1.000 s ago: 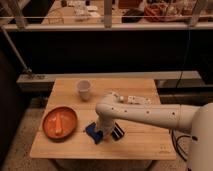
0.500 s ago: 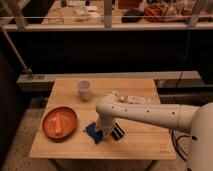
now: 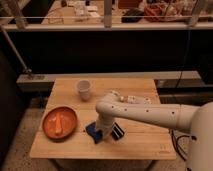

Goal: Wipe the white sponge on the table

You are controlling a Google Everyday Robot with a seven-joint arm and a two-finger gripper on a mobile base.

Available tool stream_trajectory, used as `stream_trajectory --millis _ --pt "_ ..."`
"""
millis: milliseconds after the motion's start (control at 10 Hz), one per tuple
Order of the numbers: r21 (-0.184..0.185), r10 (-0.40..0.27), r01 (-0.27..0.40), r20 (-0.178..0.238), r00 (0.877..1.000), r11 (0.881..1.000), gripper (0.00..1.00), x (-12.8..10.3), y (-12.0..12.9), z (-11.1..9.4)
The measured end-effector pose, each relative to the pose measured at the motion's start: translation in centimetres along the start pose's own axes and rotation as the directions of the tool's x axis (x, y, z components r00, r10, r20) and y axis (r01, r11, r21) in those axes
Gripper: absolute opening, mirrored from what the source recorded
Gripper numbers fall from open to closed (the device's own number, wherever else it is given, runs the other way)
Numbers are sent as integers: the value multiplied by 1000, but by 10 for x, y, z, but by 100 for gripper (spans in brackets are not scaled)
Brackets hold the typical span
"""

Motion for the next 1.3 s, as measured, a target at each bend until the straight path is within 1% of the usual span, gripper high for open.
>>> stream_trajectory --millis 700,1300 --pt "-4 52 -52 10 999 999 7 -4 -2 1" --pt "-9 111 -111 19 994 994 7 -7 -3 2"
